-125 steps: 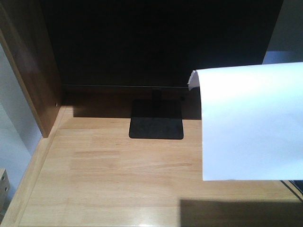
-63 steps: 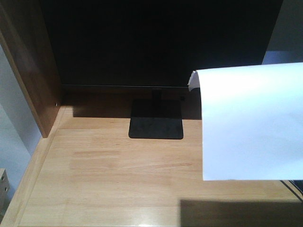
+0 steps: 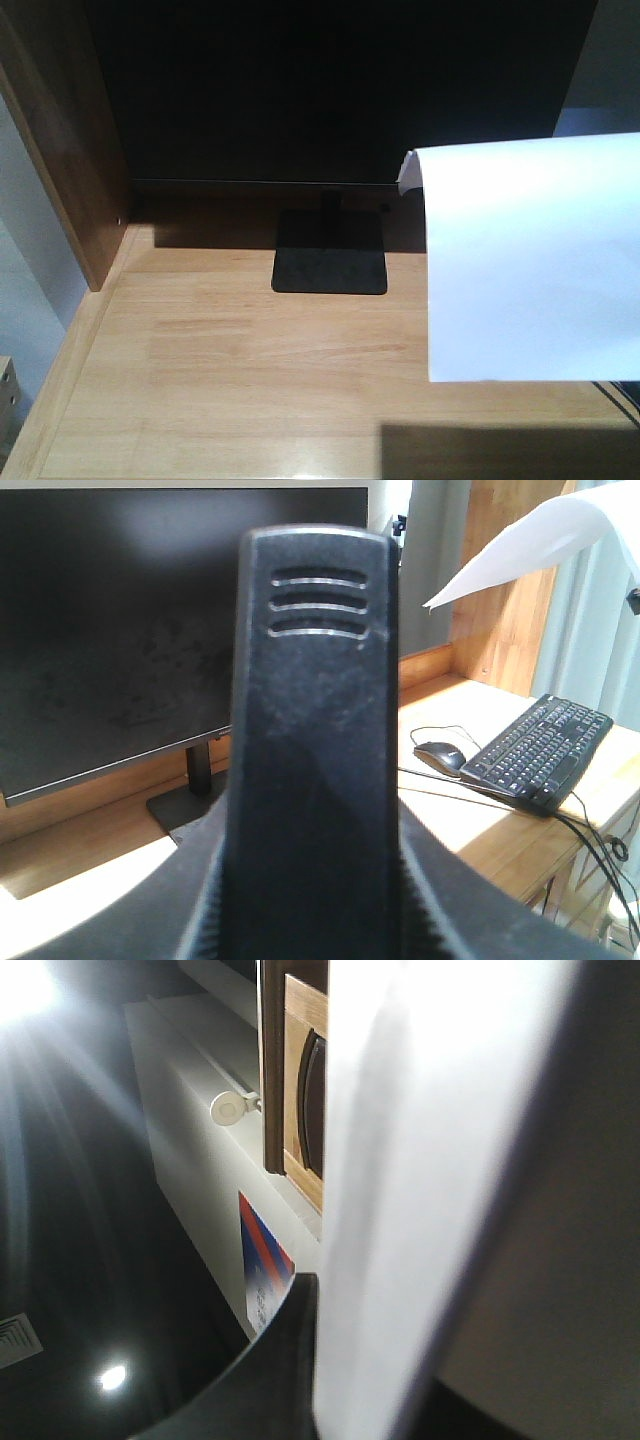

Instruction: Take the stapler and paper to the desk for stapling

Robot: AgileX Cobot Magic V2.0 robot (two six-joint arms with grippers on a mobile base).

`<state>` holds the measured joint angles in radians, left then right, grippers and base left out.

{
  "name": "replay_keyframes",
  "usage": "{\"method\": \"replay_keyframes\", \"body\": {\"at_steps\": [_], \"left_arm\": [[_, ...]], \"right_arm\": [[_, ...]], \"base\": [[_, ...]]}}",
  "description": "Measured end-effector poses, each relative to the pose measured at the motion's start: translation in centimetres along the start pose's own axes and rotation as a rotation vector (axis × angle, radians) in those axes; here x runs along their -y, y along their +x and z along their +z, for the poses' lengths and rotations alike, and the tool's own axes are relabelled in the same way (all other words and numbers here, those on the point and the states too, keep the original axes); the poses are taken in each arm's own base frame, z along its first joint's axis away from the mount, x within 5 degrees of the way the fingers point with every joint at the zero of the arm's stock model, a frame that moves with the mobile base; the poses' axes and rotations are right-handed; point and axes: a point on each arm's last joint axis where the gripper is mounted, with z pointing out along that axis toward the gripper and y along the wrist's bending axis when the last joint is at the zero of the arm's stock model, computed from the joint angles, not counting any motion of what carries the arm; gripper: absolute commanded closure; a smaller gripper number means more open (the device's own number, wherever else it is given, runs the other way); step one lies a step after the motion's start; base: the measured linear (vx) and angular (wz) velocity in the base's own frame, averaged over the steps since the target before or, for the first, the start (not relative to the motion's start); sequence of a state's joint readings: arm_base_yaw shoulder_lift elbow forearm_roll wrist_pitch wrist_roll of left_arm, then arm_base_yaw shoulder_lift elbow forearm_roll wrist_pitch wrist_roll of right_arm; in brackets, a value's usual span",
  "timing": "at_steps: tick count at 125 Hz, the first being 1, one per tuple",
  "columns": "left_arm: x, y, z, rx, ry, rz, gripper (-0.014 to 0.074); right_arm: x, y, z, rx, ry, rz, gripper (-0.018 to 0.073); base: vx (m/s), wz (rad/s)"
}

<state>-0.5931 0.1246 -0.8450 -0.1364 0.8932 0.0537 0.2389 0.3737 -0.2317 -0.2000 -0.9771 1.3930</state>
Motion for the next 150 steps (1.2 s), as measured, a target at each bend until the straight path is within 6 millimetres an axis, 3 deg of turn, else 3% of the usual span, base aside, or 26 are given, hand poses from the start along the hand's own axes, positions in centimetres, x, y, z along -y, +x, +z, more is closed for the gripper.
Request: {"method": "replay_keyframes", "body": {"at_steps": [51,72,91,117,150], "left_arm": [[-0.2,-0.4,0.1,0.039,-0.025,0.018,0.0603],[-0.7,-0.7,1.8,-0.026,-0.054,0.050,0.0603],[-1.0,-1.5,5.2,-0.085,-0.056,0.111,0.0603],[-1.3,-2.1,11.5,-0.151,-0.013,0.109,0.0603],[-1.6,-0.1,20.2,-0.270,0.088,0.193,0.0603]], "right_arm": [[0.0,0.0,0.0,0.000,0.000,0.000,0.0566],[0.0,0.0,0.0,0.000,0.000,0.000,0.0566],[0.0,0.0,0.0,0.000,0.000,0.000,0.0566],[0.0,0.0,0.0,0.000,0.000,0.000,0.0566],[0.0,0.0,0.0,0.000,0.000,0.000,0.0566]], "base": [[0.00,0.00],[0.00,0.00],[0.00,0.00],[0.00,0.00],[0.00,0.00]]}}
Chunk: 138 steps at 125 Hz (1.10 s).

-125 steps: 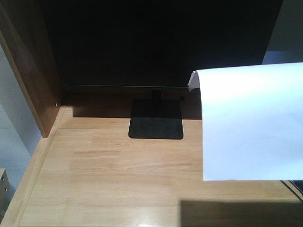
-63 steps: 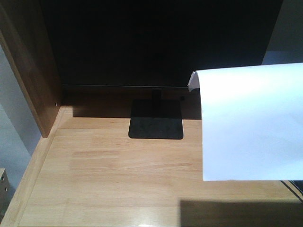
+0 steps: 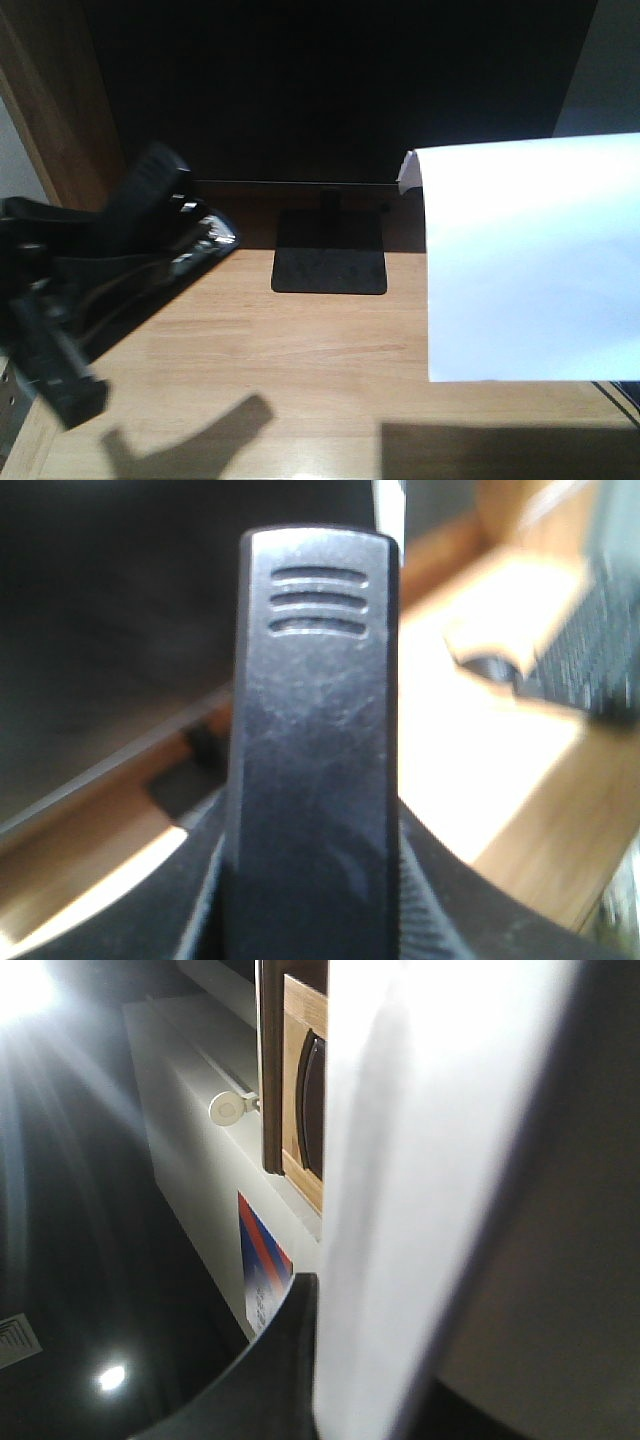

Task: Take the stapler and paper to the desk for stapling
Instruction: 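Lower the left gripper with the black stapler toward the desk surface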

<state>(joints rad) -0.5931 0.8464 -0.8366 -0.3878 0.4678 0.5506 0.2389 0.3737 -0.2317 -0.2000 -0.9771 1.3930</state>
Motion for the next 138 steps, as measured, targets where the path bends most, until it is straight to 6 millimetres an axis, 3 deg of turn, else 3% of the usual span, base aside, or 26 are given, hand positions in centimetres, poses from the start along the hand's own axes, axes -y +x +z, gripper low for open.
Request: {"method": "replay_keyframes", "body": {"at_steps": [19,47,104,138], "left_arm": [[-0.1,0.8,4.6,-0.047,0.068,0.031,0.0603],[-1.6,2.7,8.4,-0.125,0.110,0.090,0.0603],[-6.4,7.1,10.7,-0.229,0.228,0.215,0.0603],[-7.0,10.3,12.9,-0.252,0.412,0.358,0.0603]], "right_arm": [[0.0,0.0,0.0,0.000,0.000,0.000,0.0566],[0.0,0.0,0.0,0.000,0.000,0.000,0.0566],[0.0,0.0,0.0,0.000,0.000,0.000,0.0566],[0.0,0.0,0.0,0.000,0.000,0.000,0.0566]], "base": [[0.00,0.00],[0.00,0.00],[0.00,0.00],[0.00,0.00]]}}
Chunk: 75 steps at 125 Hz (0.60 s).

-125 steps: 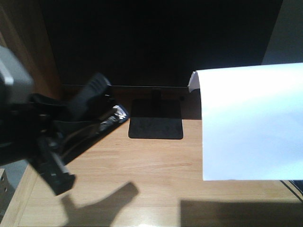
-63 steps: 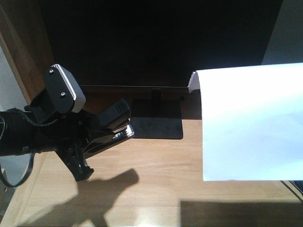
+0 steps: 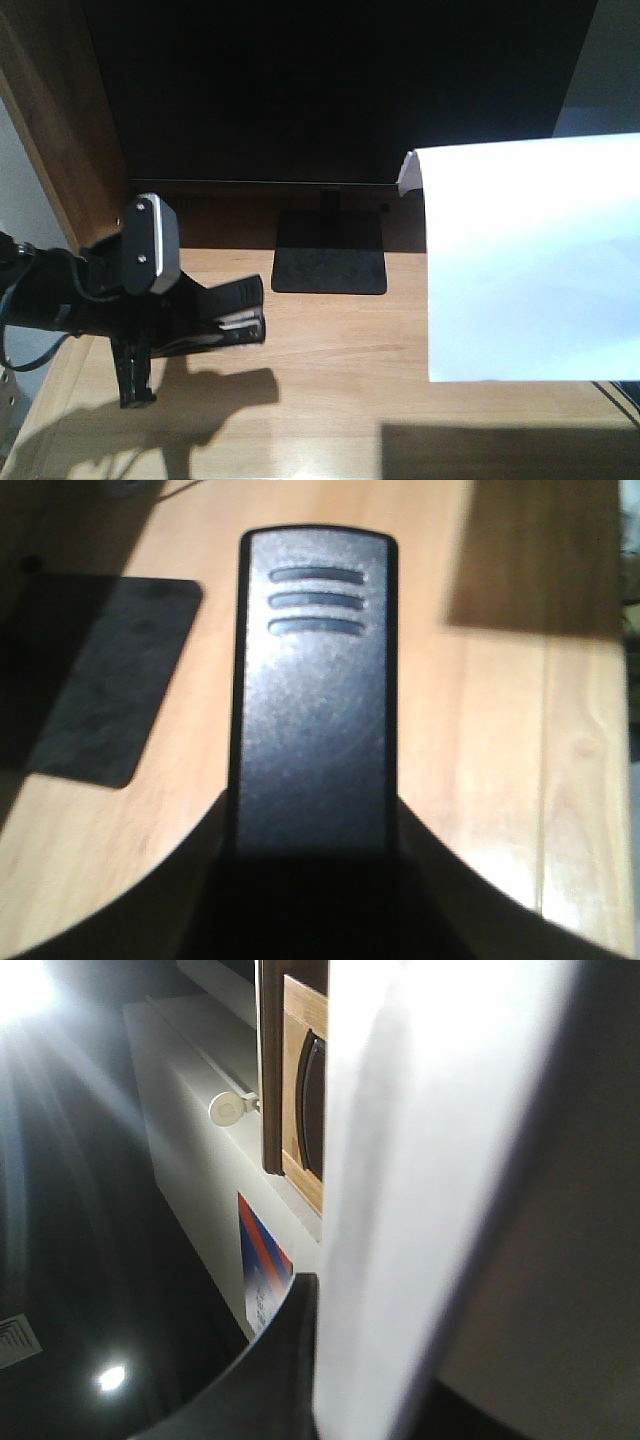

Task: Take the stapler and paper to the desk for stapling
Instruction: 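Lower the left gripper with the black stapler toward the desk surface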

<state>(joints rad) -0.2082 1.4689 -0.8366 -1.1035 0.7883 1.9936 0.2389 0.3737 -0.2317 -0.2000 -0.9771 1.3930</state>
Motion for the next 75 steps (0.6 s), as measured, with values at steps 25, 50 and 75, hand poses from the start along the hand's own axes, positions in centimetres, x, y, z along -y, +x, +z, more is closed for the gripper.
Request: {"method": "replay_keyframes", "body": {"at_steps": [25,50,75], "left_arm": [[-0.4,1.4,2.5,0.032,0.084,0.007,0.0603],[-1.9,2.3,4.8,0.036,0.151,-0.022,0.0603],[-3.2,3.1,7.4,0.036,0.214,-0.028,0.0603]], "right_arm": [[0.0,0.0,0.0,0.000,0.000,0.000,0.0566],[0.0,0.0,0.0,0.000,0.000,0.000,0.0566],[0.0,0.0,0.0,0.000,0.000,0.000,0.0566]], "base": [[0.00,0.00],[0.00,0.00],[0.00,0.00]]}}
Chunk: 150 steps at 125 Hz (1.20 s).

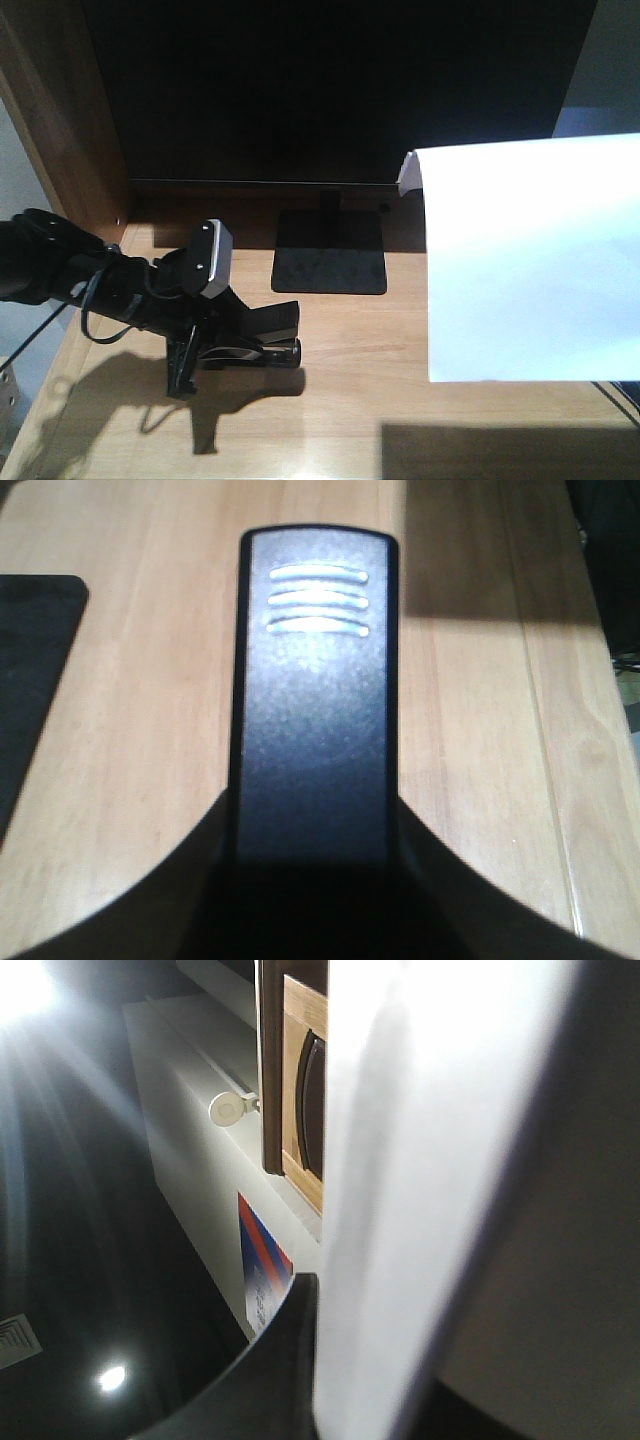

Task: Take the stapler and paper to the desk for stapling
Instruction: 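Lower the left gripper with the black stapler toward the desk surface, then set the stapler on the desk and open the left gripper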

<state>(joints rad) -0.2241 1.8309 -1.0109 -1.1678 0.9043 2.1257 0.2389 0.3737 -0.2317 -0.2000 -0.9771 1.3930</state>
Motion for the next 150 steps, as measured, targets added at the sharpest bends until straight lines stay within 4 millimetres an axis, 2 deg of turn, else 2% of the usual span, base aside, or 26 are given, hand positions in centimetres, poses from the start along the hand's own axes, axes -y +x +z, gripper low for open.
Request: {"method": "replay_keyframes", "body": {"at_steps": [42,64,101,127,150], "left_arm": [[-0.5,3.1,3.6,-0.031,0.102,-0.079,0.0603],[-0.5,4.2,4.4,-0.048,0.116,-0.105,0.0599],[-0.6,4.4,4.6,-0.051,0.118,-0.109,0.0573],[-0.6,4.4,4.6,-0.051,0.117,-0.109,0.0460],[-0.6,4.4,4.6,-0.051,0.118,-0.109,0.0274]], "right_arm": [[0.0,0.0,0.0,0.000,0.000,0.000,0.0566],[0.0,0.0,0.0,0.000,0.000,0.000,0.0566],[0.0,0.0,0.0,0.000,0.000,0.000,0.0566],[0.0,0.0,0.0,0.000,0.000,0.000,0.0566],[0.0,0.0,0.0,0.000,0.000,0.000,0.0566]], "base": [[0.00,0.00],[0.00,0.00],[0.00,0.00],[0.00,0.00],[0.00,0.00]]}}
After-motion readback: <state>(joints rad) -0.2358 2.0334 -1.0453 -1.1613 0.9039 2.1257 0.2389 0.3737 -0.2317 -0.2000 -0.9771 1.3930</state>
